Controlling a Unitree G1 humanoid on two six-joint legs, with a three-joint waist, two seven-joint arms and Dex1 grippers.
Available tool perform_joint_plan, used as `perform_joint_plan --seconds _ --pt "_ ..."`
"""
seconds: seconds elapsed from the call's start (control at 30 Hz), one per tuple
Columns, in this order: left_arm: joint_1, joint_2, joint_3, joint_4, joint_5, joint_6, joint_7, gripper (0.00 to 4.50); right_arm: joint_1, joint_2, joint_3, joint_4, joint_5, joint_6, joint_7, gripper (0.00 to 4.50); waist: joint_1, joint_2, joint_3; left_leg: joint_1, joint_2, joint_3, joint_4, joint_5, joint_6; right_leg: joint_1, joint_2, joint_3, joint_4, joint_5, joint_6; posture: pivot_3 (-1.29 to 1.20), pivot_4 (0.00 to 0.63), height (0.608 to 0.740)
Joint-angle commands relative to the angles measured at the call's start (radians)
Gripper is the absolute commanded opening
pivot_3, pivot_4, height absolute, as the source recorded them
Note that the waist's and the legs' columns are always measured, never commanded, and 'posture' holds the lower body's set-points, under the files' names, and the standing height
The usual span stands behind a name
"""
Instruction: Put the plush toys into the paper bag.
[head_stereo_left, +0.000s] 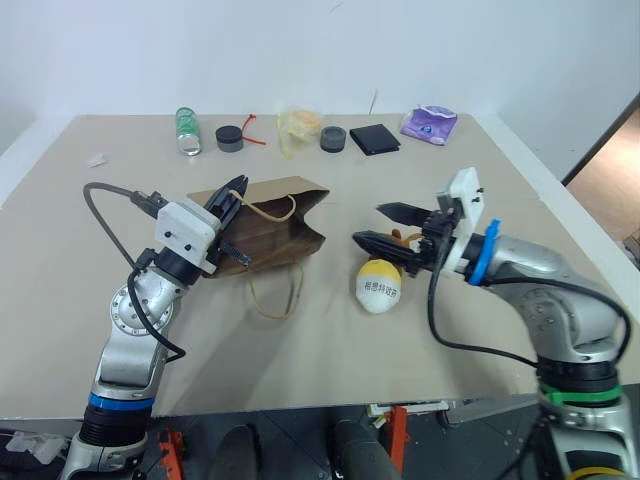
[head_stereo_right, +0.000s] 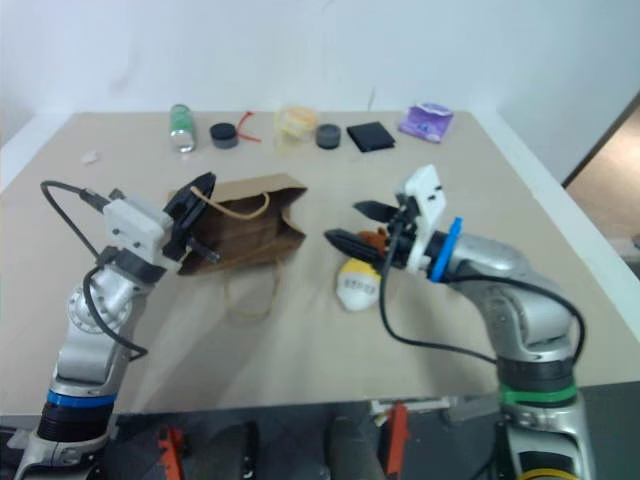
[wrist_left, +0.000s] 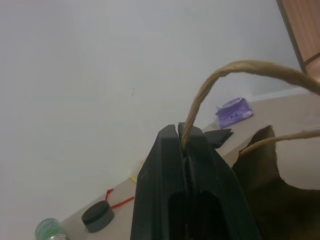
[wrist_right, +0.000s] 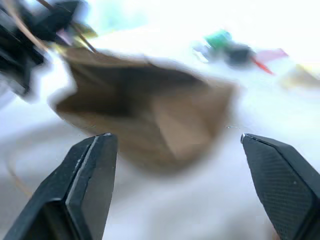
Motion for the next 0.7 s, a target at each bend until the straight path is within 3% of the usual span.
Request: perform_joint_plan --seconds 0.03,0.37,0.47,0.53,0.57,0.63,0.7 --pt "-0.014 -0.012 0.008 -0.049 -0.008 0.015 0.018 0.0 0.039 -0.087 0.02 0.023 -0.041 0.03 0.032 4.39 0.0 0.0 0.0 0.0 0.0 0.0 0.0 0.0 0.0 0.0 0.0 0.0 0.0 0.0 0.0 0.0 0.15 0.74" --pt "-0.024 -0.032 0.007 -0.043 -0.006 0.03 0.017 0.0 0.076 -0.082 0.149 0.074 -0.076 0.122 0.019 4.39 0.0 0.0 0.0 0.0 -0.001 0.0 0.001 0.0 0.0 0.0 0.001 0.002 0.0 0.0 0.001 0.0 0.15 0.74" --pt "-0.021 -0.03 0.012 -0.044 -0.013 0.031 0.013 0.0 0.061 -0.05 0.153 0.105 -0.094 0.105 0.002 3.58 0.0 0.0 0.0 0.0 -0.002 0.0 0.001 0.0 0.0 0.0 0.0 0.003 0.0 0.0 0.002 0.0 0.15 0.74" --pt "-0.013 -0.028 0.013 -0.044 -0.017 0.032 0.009 0.0 0.058 -0.04 0.147 0.111 -0.096 0.099 0.002 2.81 0.0 0.0 0.0 0.0 -0.002 0.0 0.001 0.0 0.0 0.001 0.0 0.003 -0.001 0.0 0.002 0.0 0.15 0.74" --pt "-0.011 -0.027 0.012 -0.044 -0.018 0.033 0.007 0.0 0.059 -0.038 0.144 0.111 -0.096 0.097 0.006 2.03 0.0 0.0 0.0 0.0 -0.002 0.0 0.001 0.0 0.0 0.001 0.0 0.003 -0.001 0.0 0.002 0.0 0.15 0.74" --pt "-0.009 -0.026 0.011 -0.043 -0.02 0.033 0.004 0.0 0.061 -0.031 0.121 0.108 -0.085 0.084 0.012 1.51 0.0 0.0 0.0 0.0 -0.002 0.0 0.001 0.0 0.0 0.001 0.001 0.003 -0.001 0.0 0.002 0.0 0.15 0.74" --pt "-0.011 -0.026 0.01 -0.04 -0.022 0.034 0.001 0.0 0.051 -0.004 0.052 0.09 -0.026 0.073 0.022 0.55 0.0 0.0 0.0 0.0 -0.002 0.0 0.001 0.0 0.0 0.0 0.001 0.003 -0.001 0.0 0.002 0.0 0.15 0.74"
